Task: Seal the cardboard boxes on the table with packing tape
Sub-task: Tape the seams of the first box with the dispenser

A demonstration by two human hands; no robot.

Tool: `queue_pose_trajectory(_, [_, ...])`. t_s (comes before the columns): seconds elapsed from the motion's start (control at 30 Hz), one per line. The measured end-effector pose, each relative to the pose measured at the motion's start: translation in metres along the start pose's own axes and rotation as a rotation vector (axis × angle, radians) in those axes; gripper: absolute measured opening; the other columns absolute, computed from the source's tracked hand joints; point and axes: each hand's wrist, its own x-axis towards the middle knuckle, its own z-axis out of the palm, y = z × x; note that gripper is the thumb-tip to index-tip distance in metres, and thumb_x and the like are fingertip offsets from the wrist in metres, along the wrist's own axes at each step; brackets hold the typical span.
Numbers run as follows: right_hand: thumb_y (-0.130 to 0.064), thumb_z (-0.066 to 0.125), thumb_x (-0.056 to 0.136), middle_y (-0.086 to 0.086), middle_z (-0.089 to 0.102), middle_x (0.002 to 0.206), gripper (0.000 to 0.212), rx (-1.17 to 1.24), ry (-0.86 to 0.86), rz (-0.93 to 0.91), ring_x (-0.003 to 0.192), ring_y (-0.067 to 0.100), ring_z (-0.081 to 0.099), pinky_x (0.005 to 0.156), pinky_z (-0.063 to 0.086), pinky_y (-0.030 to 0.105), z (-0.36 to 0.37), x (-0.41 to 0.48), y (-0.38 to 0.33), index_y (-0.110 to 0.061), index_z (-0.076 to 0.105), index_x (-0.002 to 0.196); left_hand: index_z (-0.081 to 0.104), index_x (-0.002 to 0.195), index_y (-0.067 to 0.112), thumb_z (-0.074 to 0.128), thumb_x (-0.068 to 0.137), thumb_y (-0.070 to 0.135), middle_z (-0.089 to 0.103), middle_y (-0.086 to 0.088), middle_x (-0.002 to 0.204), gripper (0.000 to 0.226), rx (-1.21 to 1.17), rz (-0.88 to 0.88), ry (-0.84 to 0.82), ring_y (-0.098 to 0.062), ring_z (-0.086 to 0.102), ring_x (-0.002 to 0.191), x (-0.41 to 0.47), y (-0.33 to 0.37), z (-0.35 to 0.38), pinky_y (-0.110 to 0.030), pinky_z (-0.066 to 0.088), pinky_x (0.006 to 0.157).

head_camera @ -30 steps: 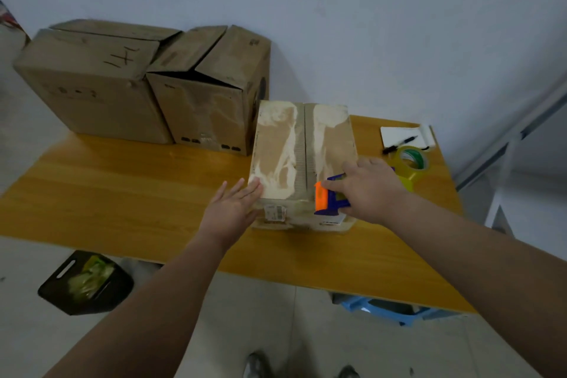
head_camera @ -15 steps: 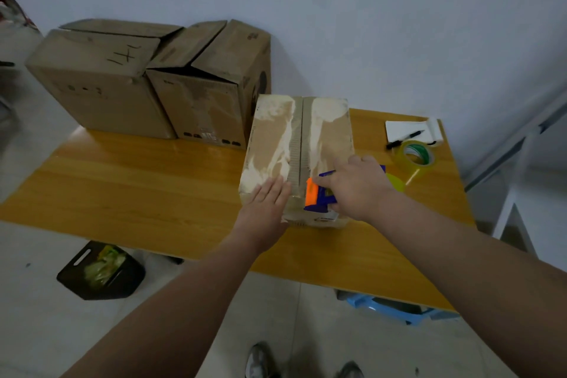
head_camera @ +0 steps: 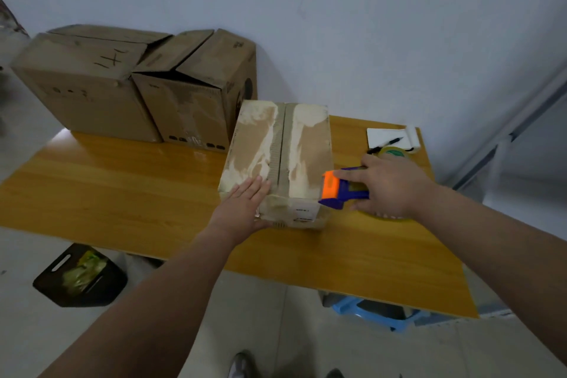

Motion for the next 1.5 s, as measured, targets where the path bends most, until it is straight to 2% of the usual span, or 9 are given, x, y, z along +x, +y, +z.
queue_pose_trajectory(0.13, [-0.060, 0.048, 0.089, 0.003, 0.047, 0.124, 0.066, -0.085, -0.018, -0.025, 0.109, 0.025, 0.046, 0.088, 0.035, 0.038, 0.012, 0.009, -0.010, -0.046, 0.019, 0.146, -0.005, 0.150, 0.025, 0.045, 0.090, 0.056, -0.008, 0.000, 0.158, 0.084, 0.036, -0.014, -0.015, -0.015, -0.008, 0.145, 0.001, 0.001, -0.001, -0.033, -0.002, 0.116])
queue_pose_trajectory(0.37, [-0.056, 0.046, 0.092, 0.004, 0.046, 0.127, 0.063, -0.110, -0.027, -0.023, 0.112, 0.027, 0.047, 0.090, 0.036, 0.039, 0.021, 0.015, -0.012, -0.044, 0.019, 0.148, -0.005, 0.150, 0.028, 0.044, 0.090, 0.056, -0.008, -0.003, 0.158, 0.082, 0.053, -0.020, -0.022, -0.018, -0.007, 0.145, 0.000, 0.005, -0.002, -0.036, 0.000, 0.117])
queue_pose_trajectory(0.47, [-0.055, 0.046, 0.092, 0.004, 0.047, 0.127, 0.062, -0.103, -0.027, -0.017, 0.111, 0.028, 0.047, 0.090, 0.036, 0.039, 0.022, 0.015, -0.011, -0.045, 0.020, 0.147, -0.007, 0.149, 0.030, 0.037, 0.090, 0.061, -0.011, -0.010, 0.158, 0.080, 0.095, -0.062, -0.029, -0.026, -0.010, 0.145, 0.000, 0.017, 0.000, -0.043, -0.001, 0.116])
queue_pose_trajectory(0.6, [-0.055, 0.045, 0.092, 0.005, 0.046, 0.127, 0.062, -0.093, -0.027, 0.003, 0.111, 0.028, 0.047, 0.090, 0.036, 0.040, 0.024, 0.014, -0.013, -0.045, 0.019, 0.147, -0.011, 0.149, 0.017, 0.033, 0.088, 0.068, -0.017, -0.019, 0.155, 0.091, 0.109, -0.196, -0.037, -0.035, -0.016, 0.142, 0.005, 0.049, 0.006, -0.050, -0.007, 0.114])
queue_pose_trajectory(0.8, [-0.056, 0.046, 0.092, 0.005, 0.047, 0.125, 0.062, -0.069, -0.001, 0.014, 0.111, 0.030, 0.048, 0.088, 0.036, 0.041, 0.029, 0.012, -0.012, -0.045, 0.019, 0.147, -0.010, 0.148, 0.006, 0.037, 0.092, 0.059, -0.010, -0.012, 0.158, 0.090, 0.100, -0.095, 0.049, -0.022, -0.011, 0.144, 0.012, 0.082, 0.016, -0.040, -0.009, 0.117])
queue_pose_trajectory(1.07, [-0.056, 0.048, 0.091, 0.008, 0.045, 0.127, 0.066, -0.049, 0.005, -0.015, 0.113, 0.033, 0.047, 0.091, 0.036, 0.041, 0.031, 0.006, -0.009, -0.042, 0.017, 0.148, -0.007, 0.149, 0.011, 0.035, 0.095, 0.054, -0.007, -0.005, 0.159, 0.081, 0.135, -0.078, 0.061, -0.016, -0.008, 0.145, 0.014, 0.095, 0.013, -0.035, -0.011, 0.113])
queue_pose_trajectory(1.23, [-0.062, 0.052, 0.086, 0.008, 0.046, 0.126, 0.073, -0.048, 0.006, -0.043, 0.114, 0.032, 0.047, 0.091, 0.037, 0.041, 0.031, 0.011, -0.006, -0.042, 0.018, 0.148, -0.008, 0.150, 0.016, 0.037, 0.095, 0.052, -0.005, -0.005, 0.159, 0.079, 0.060, -0.082, 0.079, -0.017, -0.007, 0.145, 0.017, 0.099, 0.016, -0.035, -0.002, 0.117])
queue_pose_trajectory(1.37, [-0.057, 0.054, 0.088, 0.008, 0.047, 0.126, 0.073, -0.038, 0.025, -0.065, 0.113, 0.032, 0.048, 0.090, 0.038, 0.041, 0.033, 0.011, -0.001, -0.041, 0.017, 0.148, -0.005, 0.150, 0.020, 0.042, 0.096, 0.046, -0.005, -0.008, 0.159, 0.076, 0.083, -0.105, 0.077, -0.020, -0.007, 0.145, 0.019, 0.102, 0.016, -0.036, -0.002, 0.116])
queue_pose_trajectory(1.5, [-0.056, 0.055, 0.088, 0.007, 0.047, 0.121, 0.074, 0.015, 0.052, -0.112, 0.108, 0.030, 0.049, 0.079, 0.035, 0.036, 0.032, 0.002, 0.014, -0.044, 0.014, 0.148, -0.009, 0.150, 0.022, 0.047, 0.096, 0.035, -0.009, -0.005, 0.158, 0.078, 0.081, -0.119, 0.045, -0.017, -0.009, 0.145, 0.018, 0.102, 0.015, -0.033, -0.005, 0.114])
